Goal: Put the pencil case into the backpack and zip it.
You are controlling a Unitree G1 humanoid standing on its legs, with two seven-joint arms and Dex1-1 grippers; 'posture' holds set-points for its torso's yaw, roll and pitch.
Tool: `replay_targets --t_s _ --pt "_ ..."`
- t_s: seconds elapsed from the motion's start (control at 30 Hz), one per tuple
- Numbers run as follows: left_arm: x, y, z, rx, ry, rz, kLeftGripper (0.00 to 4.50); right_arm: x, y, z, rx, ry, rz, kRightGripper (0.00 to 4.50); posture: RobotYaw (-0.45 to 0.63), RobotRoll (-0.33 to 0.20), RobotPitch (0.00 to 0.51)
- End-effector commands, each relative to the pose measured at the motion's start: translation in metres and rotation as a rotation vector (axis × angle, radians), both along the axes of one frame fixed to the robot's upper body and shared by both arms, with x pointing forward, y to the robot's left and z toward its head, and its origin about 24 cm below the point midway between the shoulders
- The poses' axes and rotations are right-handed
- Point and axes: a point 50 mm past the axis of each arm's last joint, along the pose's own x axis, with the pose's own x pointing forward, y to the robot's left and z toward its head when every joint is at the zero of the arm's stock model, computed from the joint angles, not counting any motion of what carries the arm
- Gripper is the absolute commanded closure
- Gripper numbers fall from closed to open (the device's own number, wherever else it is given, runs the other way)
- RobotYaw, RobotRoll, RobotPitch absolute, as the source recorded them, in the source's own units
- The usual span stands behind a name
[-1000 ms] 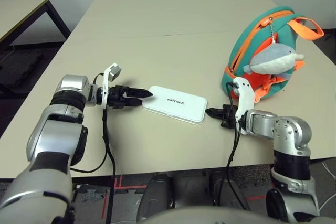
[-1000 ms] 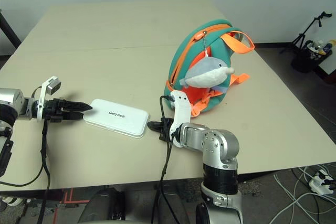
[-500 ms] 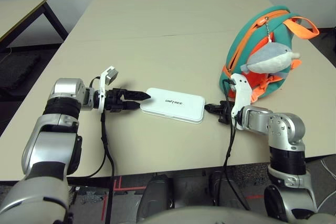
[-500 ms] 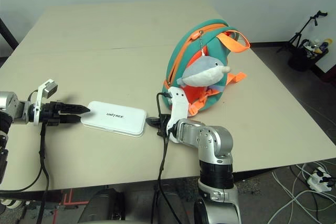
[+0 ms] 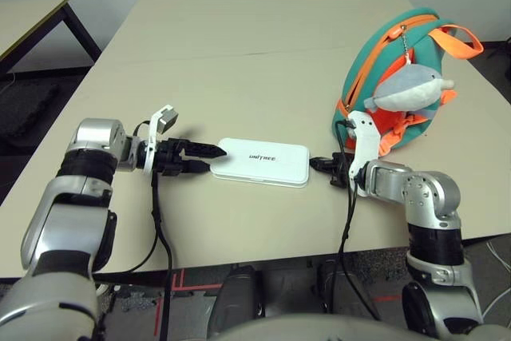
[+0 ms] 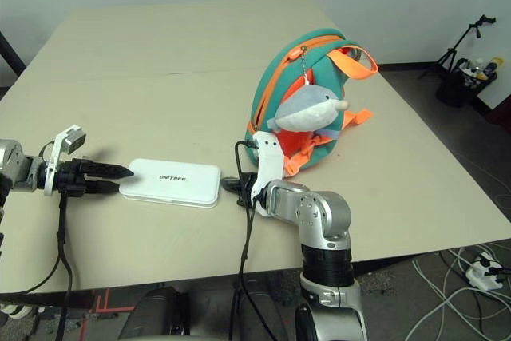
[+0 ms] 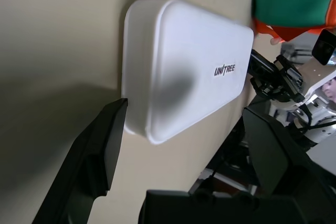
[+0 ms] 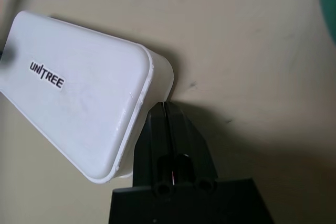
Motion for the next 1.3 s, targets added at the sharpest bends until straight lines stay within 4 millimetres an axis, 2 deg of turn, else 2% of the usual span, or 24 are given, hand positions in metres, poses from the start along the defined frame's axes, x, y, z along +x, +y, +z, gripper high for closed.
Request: replay_targets --t_s 0.03,0.23,0.6,0.87,1.3 --pt "0.003 0.009 0.006 0.04 -0.02 0.008 0.03 -0.006 0.005 -0.005 0.008 0.024 0.038 4.5 -0.04 0.0 0.058" --pt "0.008 0.01 0.01 0.046 -0.037 -0.005 0.03 -0.008 0.003 -0.006 0.006 0.022 0.028 4.5 -0.06 0.0 0.056" --pt "0.001 -0.008 -0.026 0.053 0.059 -0.089 0.03 -0.01 0.001 -0.005 -0.015 0.011 0.024 4.5 -0.07 0.0 0.077" --pt "0.001 -0.004 -0.03 0.072 0.038 -0.054 0.03 -0.012 0.001 -0.004 -0.025 0.007 0.031 4.5 -0.07 0.0 0.079" --pt "-0.004 -0.012 -0.042 0.02 0.07 -0.039 0.03 0.001 0.032 0.003 0.002 -0.055 0.123 4.5 -0.07 0.0 0.093"
